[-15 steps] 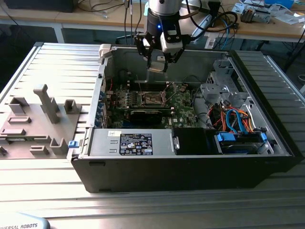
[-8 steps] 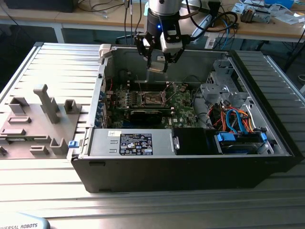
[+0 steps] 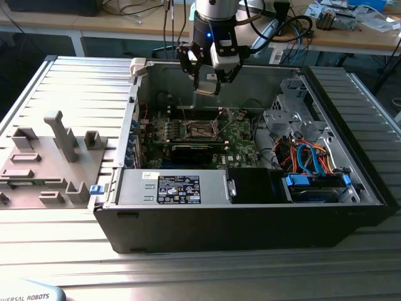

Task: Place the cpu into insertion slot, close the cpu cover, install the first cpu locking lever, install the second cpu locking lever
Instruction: 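Place the cpu into insertion slot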

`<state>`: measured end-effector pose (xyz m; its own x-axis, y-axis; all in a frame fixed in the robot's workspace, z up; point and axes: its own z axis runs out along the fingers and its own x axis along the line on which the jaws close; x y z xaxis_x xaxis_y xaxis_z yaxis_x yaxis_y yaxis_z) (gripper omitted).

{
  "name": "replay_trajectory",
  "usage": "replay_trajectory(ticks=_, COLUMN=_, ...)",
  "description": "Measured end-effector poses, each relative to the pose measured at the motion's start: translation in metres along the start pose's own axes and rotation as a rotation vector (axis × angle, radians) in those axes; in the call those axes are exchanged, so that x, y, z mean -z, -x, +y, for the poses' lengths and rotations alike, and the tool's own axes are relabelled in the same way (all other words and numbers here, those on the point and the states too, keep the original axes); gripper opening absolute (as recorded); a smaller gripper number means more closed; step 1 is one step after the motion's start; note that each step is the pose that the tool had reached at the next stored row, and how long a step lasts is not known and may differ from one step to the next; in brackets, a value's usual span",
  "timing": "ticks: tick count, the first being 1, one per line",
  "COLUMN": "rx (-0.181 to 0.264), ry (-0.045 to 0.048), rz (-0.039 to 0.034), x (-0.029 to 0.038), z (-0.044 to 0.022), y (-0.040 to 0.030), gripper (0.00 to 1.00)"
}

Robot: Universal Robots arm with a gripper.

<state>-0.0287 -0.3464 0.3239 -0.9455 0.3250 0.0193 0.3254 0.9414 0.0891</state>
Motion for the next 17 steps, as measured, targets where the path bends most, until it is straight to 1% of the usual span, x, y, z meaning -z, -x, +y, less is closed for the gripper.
replay_trajectory(ticks=17, rx=-0.016, ry=0.0003, rz=-0.0014, x=-0.0002, z=0.0, y=0.0, gripper=0.54)
